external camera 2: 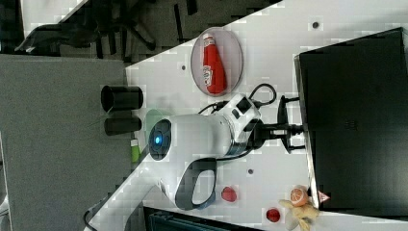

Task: Flap open oven.

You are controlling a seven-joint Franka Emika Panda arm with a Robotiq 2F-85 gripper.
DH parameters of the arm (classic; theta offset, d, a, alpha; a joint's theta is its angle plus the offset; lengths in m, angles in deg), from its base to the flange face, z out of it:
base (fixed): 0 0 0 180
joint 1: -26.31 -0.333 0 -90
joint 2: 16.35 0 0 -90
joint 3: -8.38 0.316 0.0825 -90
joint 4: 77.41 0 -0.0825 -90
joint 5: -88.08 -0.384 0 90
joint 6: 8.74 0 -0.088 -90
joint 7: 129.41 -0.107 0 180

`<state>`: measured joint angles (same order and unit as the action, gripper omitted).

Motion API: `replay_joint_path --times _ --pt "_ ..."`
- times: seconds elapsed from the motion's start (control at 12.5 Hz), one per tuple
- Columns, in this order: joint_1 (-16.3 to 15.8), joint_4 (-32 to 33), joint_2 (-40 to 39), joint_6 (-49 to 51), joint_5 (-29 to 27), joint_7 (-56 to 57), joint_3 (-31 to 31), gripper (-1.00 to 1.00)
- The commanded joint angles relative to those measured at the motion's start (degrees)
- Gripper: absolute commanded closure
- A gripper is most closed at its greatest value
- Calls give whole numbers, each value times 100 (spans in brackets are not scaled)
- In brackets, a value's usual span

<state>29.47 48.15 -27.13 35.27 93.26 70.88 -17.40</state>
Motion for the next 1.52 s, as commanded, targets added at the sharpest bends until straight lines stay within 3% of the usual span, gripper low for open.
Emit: replay_joint_path --times 0.08,0.32,0.64,0.96,1.52 --pt "-68 -3 -12 -167 -21 269 48 65" --pt "-209 40 -12 -153 356 -216 131 65" --pt "-520 129 -47 -127 1653 -1420 265 65" --pt "-770 279 -130 -47 2575 -2569 543 65" --pt "-1181 307 -861 71 3272 -4785 1030 65"
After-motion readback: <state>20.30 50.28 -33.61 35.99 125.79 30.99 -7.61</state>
